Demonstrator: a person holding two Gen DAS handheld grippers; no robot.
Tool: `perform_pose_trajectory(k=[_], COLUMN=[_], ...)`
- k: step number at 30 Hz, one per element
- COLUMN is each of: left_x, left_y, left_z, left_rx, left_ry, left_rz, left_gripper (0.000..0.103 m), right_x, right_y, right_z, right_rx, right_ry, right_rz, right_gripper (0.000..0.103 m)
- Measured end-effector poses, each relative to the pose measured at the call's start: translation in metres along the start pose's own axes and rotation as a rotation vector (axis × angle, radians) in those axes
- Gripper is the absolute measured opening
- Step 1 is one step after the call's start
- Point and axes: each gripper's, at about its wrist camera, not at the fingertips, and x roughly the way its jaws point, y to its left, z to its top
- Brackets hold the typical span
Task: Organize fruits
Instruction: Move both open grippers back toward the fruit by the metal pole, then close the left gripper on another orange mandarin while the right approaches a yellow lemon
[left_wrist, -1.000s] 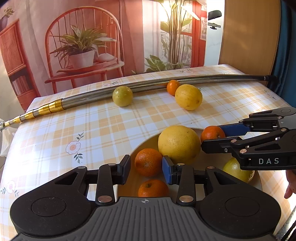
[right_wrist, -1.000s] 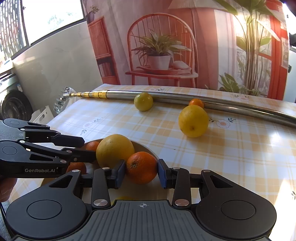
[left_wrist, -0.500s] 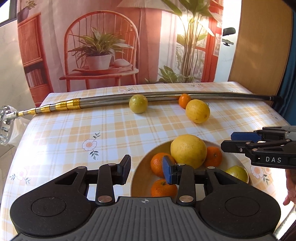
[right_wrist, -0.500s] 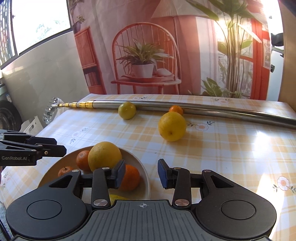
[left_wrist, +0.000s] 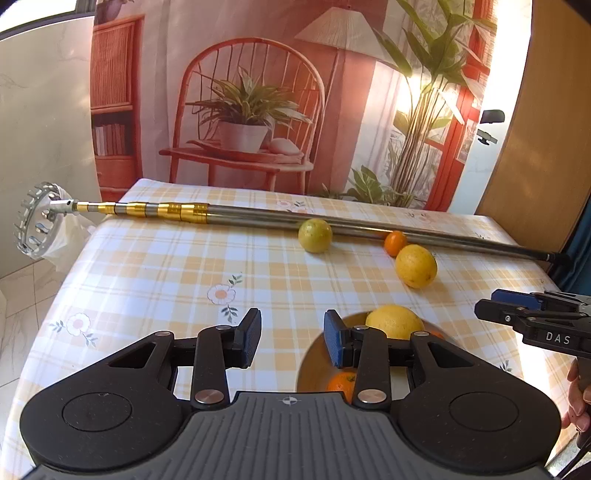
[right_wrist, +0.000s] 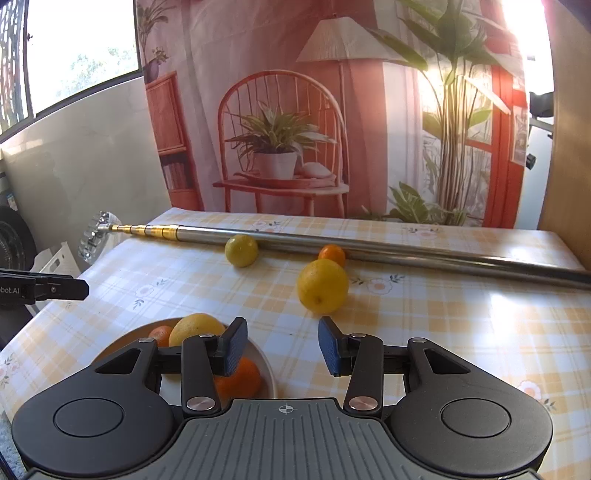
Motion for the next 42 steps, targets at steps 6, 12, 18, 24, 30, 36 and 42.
perform_pose_trajectory(k=[6,12,18,24,30,36,42], left_x=[-0.007,0.008,0.028,0.054,0.093,0.145,0.193], left_y=[0.008,0.011,-0.011,-0.036,-0.066,-0.092,-0.109], left_z=[0.023,0.043,0.057,0.073,0.086,0.093,0.098], left_rx=[0.001,-0.054,-0.006,0.013,0.025,0.035,0.024], left_ry=[-0.029,0.012,0.026,0.041,0.042,0.146,0.205], left_rz=[0.02,-0.018,-0.063,-0.127,-0.17,-0.232,-0.233], left_gripper=[0.04,0.039,0.039,0.039,0.04,0.04,0.04], right_x=[-0.001,0.01,0.021,0.03,0.039,0.048,0.066], right_y=[-0.015,-0.032,-0.044,-0.06,-0.077,-0.097,-0.106], right_z=[0.017,0.027,0.03,0.024,0.013,0.003,-0.008], right_rx=[0.023,0.043,0.062,0.11,0.148,0.156,0.173], right_ry=[-0.026,-0.028,-0.036,-0.051,-0.066,-0.105,-0.121], right_rz=[-0.033,-0.083,-0.097,-0.087,-0.101,-0.191,-0.216], right_gripper=[0.048,0.049,0.049,0.051,0.057,0.059,0.063])
